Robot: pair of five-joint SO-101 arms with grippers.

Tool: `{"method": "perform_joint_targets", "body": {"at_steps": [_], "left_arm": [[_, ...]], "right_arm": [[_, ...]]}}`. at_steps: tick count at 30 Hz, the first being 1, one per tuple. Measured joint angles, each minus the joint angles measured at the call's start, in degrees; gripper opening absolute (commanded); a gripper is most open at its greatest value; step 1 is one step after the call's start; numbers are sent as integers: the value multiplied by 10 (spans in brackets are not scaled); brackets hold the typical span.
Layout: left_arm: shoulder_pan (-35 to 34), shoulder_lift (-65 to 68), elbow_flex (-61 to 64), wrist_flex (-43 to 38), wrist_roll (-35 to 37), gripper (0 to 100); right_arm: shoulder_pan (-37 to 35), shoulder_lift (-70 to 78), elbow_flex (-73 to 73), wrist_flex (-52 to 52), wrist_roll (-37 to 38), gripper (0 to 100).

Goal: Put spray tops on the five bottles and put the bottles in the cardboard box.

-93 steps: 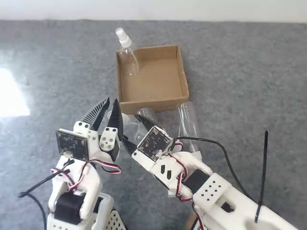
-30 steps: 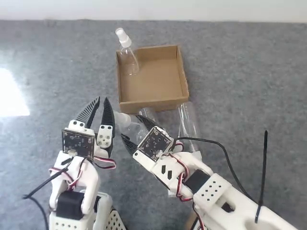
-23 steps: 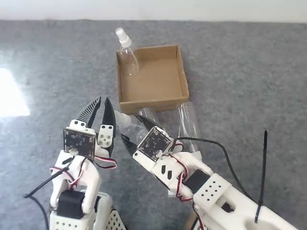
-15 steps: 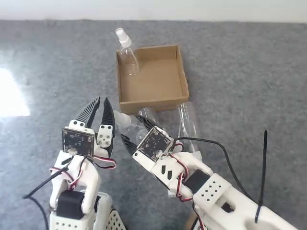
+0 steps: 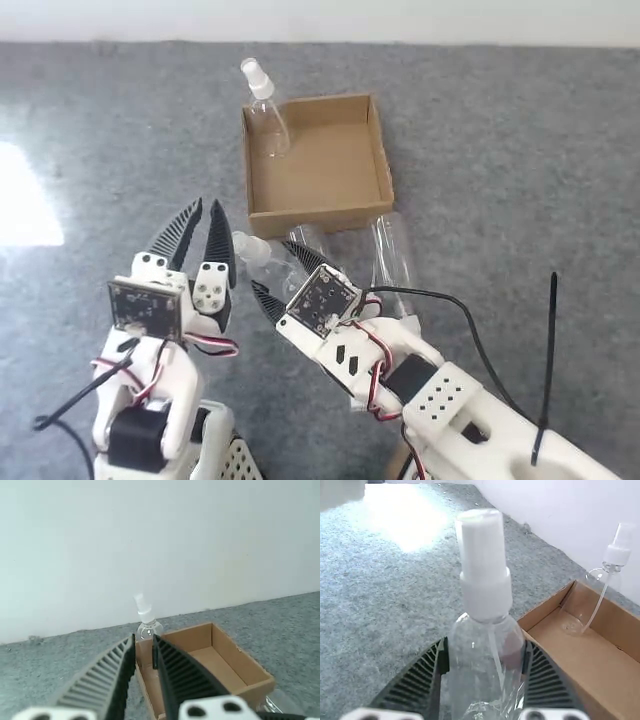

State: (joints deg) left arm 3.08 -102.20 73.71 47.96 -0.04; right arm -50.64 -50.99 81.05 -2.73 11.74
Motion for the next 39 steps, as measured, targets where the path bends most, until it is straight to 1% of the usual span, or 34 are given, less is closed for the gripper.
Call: {"method": "perform_joint_targets", "body": {"at_steps": [2, 6, 9, 13, 18, 22, 26, 30, 39], "left_arm": [[0, 0, -11, 3, 0, 55], [-3, 0, -41, 34, 0, 55], [-40, 0, -58, 55, 0, 55], [-91, 0, -61, 57, 2, 55], [-115, 0, -33, 57, 34, 55], [-116, 0, 19, 31, 43, 55], [-115, 5, 83, -25, 43, 55], [-114, 5, 107, -57, 44, 55], [-31, 3, 120, -61, 45, 55]], "right_arm": [[0, 0, 0, 0, 0, 91], [0, 0, 0, 0, 0, 91], [0, 0, 0, 0, 0, 91], [0, 0, 0, 0, 0, 91], [0, 0, 0, 0, 0, 91], [0, -2, 0, 0, 0, 91], [0, -51, 28, 0, -1, 91], [0, -104, 55, 0, -1, 91], [0, -132, 63, 0, -1, 91]]}}
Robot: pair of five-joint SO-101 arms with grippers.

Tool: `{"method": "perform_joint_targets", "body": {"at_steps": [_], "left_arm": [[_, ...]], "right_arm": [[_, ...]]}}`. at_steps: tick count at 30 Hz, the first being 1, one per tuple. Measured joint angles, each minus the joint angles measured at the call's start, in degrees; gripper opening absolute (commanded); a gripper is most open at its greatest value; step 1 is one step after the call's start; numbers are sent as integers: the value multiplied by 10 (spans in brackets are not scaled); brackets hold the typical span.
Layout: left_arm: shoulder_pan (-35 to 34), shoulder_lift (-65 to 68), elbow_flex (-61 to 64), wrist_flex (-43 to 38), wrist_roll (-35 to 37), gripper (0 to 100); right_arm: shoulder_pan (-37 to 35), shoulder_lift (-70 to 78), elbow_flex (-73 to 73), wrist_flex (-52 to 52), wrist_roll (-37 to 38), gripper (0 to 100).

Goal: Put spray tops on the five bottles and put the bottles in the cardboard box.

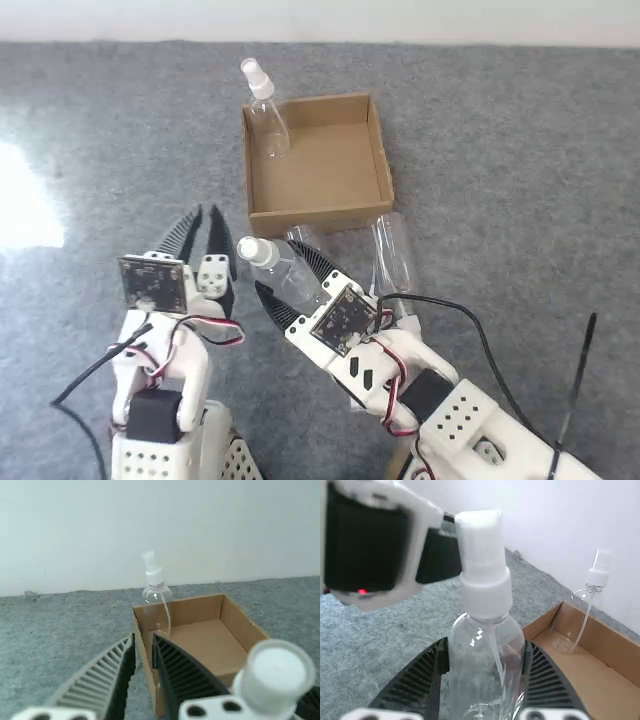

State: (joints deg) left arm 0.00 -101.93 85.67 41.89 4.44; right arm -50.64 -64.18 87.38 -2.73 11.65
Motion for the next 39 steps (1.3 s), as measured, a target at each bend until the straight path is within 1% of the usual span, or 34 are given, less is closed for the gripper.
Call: {"method": "perform_joint_targets", "body": {"at_steps": [7, 18, 23, 26, 37, 39], "left_arm": [[62, -1, 2, 0, -38, 55], [71, -2, 1, 6, -45, 55], [108, -3, 0, 34, -90, 55], [125, -3, 0, 44, -98, 55], [130, -3, 0, 47, -98, 54], [120, -3, -1, 47, -98, 55]], "right_arm": [[2, 0, 1, 0, -1, 91], [2, 0, 1, 0, -1, 90], [4, 1, 2, 0, -1, 90], [4, 1, 2, 0, -1, 90], [12, 1, 2, 1, -1, 90], [12, 1, 2, 1, -1, 90]]}}
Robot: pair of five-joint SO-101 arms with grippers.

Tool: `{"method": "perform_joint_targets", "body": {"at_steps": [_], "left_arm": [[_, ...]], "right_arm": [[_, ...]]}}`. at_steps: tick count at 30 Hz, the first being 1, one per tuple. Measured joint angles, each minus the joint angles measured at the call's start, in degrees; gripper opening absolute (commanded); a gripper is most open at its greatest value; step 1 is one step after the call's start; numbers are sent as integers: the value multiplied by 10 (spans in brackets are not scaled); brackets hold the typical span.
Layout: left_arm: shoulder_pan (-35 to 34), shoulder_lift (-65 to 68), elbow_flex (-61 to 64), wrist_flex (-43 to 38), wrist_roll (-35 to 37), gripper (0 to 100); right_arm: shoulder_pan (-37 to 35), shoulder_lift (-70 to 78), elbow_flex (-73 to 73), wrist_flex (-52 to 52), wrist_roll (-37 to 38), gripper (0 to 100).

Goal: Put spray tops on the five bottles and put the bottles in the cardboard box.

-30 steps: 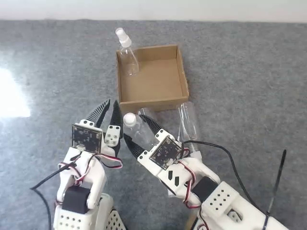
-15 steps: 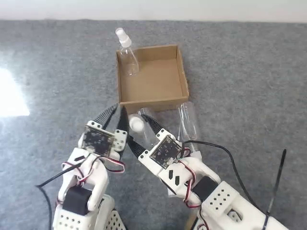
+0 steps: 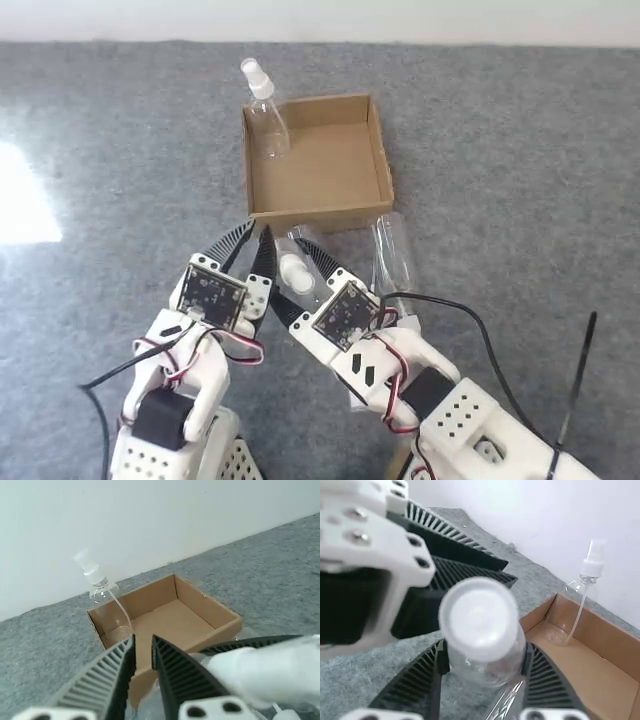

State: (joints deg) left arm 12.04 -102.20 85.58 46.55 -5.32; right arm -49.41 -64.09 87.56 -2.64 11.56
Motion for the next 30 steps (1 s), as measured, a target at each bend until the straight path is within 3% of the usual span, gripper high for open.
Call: {"method": "perform_joint_targets", "body": {"at_steps": [8, 13, 21, 26, 30], "left_arm": [[-119, 7, 1, 4, 46, 55], [-160, 7, 1, 4, 47, 55], [-277, 7, 1, 4, 47, 55], [-305, 5, 35, 4, 47, 55], [-305, 7, 55, 4, 47, 55]], "right_arm": [[-3, -7, -1, 33, 0, 90], [-3, -7, -2, 93, 0, 90], [-3, -9, -2, 99, 0, 90], [15, -9, -10, 103, 0, 90], [40, -9, -53, 163, 0, 90]]}}
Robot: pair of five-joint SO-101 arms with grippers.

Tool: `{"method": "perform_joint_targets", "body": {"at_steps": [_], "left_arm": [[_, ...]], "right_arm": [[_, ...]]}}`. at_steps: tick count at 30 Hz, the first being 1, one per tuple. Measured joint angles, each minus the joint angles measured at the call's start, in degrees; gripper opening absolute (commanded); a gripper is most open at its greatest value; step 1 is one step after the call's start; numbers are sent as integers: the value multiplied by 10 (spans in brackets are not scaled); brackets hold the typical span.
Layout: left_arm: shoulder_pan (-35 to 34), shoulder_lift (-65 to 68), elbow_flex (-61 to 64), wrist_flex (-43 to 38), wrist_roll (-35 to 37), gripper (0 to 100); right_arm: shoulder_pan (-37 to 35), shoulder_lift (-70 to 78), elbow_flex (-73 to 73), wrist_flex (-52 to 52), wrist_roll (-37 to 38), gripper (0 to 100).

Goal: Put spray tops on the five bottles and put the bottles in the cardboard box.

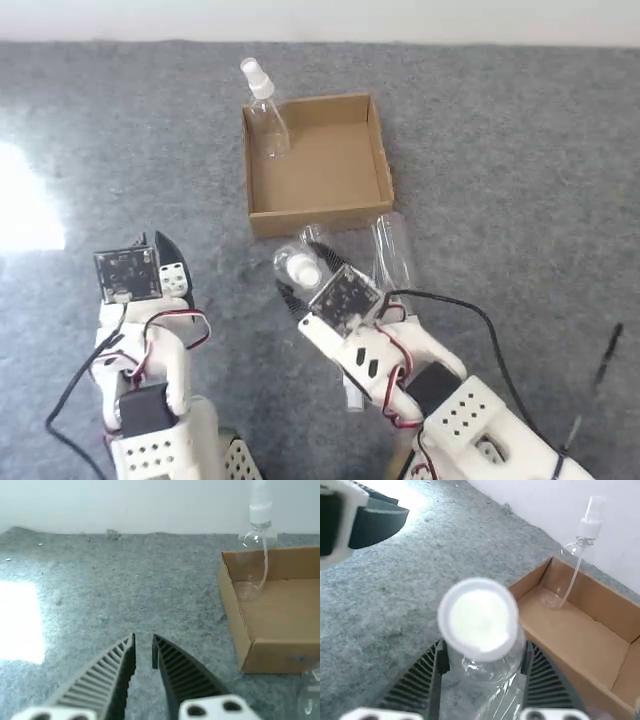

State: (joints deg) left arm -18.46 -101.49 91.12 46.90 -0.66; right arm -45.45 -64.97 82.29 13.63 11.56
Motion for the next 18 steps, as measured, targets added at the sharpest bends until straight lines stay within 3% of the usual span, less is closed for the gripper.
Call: {"method": "perform_joint_targets", "body": {"at_steps": [5, 18], "left_arm": [[0, 0, 0, 0, 0, 55], [0, 0, 0, 0, 0, 55]], "right_arm": [[13, 0, -55, 99, 0, 90], [16, 0, -177, 231, 0, 90]]}}
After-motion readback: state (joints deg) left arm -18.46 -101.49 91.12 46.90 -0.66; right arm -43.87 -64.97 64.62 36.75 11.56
